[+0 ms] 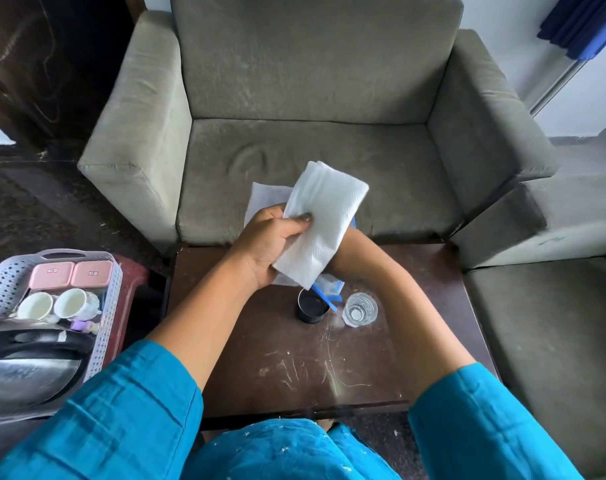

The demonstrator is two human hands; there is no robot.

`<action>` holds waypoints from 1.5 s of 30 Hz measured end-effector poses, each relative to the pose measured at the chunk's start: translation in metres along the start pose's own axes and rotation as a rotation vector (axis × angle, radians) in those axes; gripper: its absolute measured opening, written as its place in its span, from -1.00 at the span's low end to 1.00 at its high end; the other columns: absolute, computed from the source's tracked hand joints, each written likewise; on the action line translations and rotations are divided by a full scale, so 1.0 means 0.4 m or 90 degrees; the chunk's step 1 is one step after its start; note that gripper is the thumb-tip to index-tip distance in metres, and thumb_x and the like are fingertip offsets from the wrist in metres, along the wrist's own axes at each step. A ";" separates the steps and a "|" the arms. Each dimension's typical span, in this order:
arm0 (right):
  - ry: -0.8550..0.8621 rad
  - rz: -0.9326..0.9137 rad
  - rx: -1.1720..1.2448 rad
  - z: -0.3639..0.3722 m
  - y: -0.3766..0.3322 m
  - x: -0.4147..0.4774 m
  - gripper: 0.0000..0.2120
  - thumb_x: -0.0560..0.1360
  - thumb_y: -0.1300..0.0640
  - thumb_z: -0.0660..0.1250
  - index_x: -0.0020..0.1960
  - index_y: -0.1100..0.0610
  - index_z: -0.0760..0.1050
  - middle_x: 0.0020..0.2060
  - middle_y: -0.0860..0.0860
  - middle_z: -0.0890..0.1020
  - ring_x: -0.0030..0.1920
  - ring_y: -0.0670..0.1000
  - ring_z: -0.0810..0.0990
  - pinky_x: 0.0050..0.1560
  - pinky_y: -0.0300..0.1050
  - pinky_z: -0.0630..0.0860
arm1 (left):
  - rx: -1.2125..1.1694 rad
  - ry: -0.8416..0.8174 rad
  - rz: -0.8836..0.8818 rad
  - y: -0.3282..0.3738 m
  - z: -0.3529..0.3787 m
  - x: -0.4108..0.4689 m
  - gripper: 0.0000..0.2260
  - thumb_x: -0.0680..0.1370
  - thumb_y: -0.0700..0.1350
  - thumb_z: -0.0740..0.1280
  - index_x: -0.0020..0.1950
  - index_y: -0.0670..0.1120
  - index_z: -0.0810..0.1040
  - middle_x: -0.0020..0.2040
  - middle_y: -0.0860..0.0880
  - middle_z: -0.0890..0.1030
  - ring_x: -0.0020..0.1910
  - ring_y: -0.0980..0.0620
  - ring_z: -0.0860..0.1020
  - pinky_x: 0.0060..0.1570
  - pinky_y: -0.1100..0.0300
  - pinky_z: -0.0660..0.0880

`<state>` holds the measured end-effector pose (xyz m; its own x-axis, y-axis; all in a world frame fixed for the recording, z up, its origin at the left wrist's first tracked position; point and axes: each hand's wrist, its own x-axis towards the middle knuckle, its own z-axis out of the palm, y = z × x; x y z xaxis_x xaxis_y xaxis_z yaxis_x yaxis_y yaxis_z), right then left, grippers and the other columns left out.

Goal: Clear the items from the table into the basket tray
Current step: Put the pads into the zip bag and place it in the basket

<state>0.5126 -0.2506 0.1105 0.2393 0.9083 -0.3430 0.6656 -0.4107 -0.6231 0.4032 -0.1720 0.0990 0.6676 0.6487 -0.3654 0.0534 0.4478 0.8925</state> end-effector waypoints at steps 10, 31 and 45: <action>0.174 -0.023 -0.008 0.036 0.028 0.003 -0.93 0.42 0.34 0.24 -0.14 0.23 0.48 -0.23 0.15 0.64 -0.21 0.14 0.56 -0.32 -0.20 0.21 | 0.172 0.166 0.024 -0.016 -0.002 0.018 -0.86 0.49 -0.19 0.33 -0.28 -0.06 0.56 -0.25 -0.04 0.63 -0.20 -0.07 0.59 -0.06 -0.02 0.55; 0.200 0.308 0.142 0.110 0.427 0.024 -0.54 0.31 0.21 0.45 0.18 0.15 0.44 0.07 0.02 0.56 -0.02 0.07 0.54 -0.14 -0.18 0.46 | 0.488 0.408 -0.033 -0.255 -0.169 0.025 -0.63 0.21 -0.12 0.38 0.01 0.06 0.61 -0.04 -0.05 0.66 -0.28 -0.04 0.65 -0.16 0.06 0.62; -0.140 0.095 -0.287 0.329 0.472 0.280 -0.48 0.39 0.37 0.16 0.27 -0.01 0.46 0.16 0.12 0.58 0.11 0.18 0.54 -0.03 -0.10 0.47 | 0.613 0.271 -0.066 -0.501 -0.183 0.047 -0.54 0.40 -0.32 0.37 0.28 -0.08 0.48 0.28 -0.05 0.46 0.12 -0.07 0.51 -0.02 0.26 0.40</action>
<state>0.5722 -0.2368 -0.1381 0.2324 0.7847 -0.5746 0.8856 -0.4150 -0.2085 0.3508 -0.2044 -0.1062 0.3203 0.8810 -0.3482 0.7865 -0.0424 0.6162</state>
